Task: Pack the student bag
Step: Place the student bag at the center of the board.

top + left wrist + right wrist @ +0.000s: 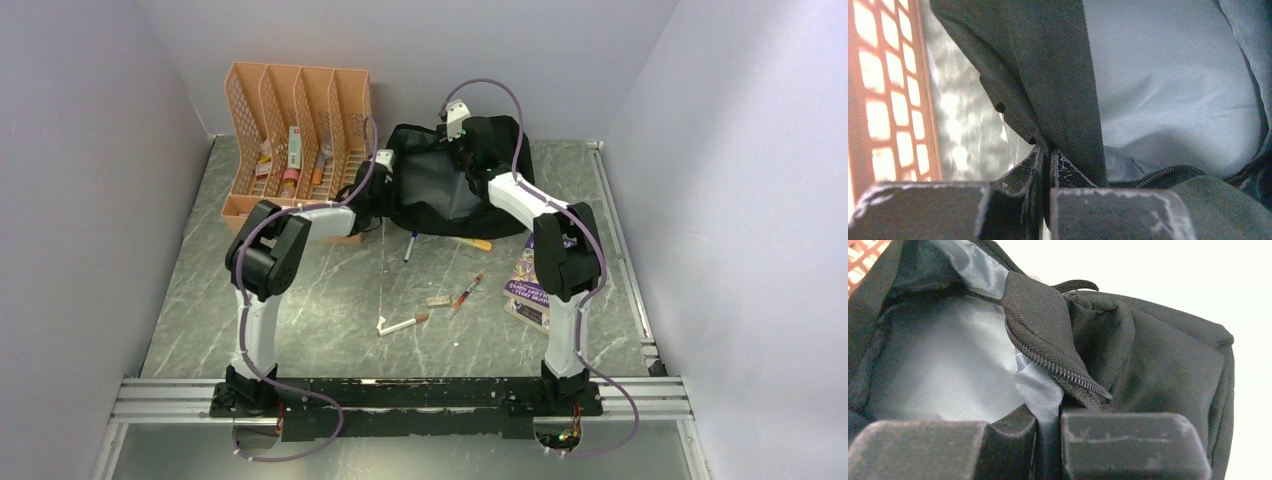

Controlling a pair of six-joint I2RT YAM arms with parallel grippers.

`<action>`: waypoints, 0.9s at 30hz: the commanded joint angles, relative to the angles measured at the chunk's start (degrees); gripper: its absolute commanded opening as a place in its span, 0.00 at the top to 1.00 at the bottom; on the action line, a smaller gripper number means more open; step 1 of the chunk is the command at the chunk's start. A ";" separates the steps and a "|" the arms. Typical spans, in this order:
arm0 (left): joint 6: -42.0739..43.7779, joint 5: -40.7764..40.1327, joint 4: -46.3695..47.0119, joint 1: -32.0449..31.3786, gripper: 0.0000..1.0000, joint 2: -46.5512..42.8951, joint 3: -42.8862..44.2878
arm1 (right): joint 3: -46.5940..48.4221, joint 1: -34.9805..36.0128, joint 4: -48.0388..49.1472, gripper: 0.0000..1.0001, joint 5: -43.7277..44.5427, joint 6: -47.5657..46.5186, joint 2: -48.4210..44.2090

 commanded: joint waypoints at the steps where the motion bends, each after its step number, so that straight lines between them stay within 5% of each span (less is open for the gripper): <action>1: -0.65 -1.89 -1.53 -2.38 0.95 -5.80 -7.64 | -1.47 -0.08 -2.52 0.88 -4.67 -2.66 -3.52; 7: -1.56 -2.24 0.12 -2.99 0.95 -8.28 -13.75 | -3.73 -0.12 -2.20 0.83 -5.65 0.09 -5.83; 13: -1.50 -0.03 -4.59 -2.99 0.95 -7.48 -7.61 | -0.86 -0.12 -4.15 0.65 -1.58 3.97 -8.26; 17: -2.25 -0.36 -9.45 -2.98 0.69 -8.48 -3.70 | -0.92 -0.17 -5.52 0.50 3.98 7.43 -12.79; 23: -4.33 -3.12 -9.84 -2.79 0.51 -15.83 -6.81 | -7.24 -0.67 -7.79 0.31 8.80 17.45 -23.11; 27: -5.11 -4.91 -11.59 -2.69 0.42 -20.64 -8.90 | -11.45 -0.82 -12.25 0.28 10.18 22.89 -28.77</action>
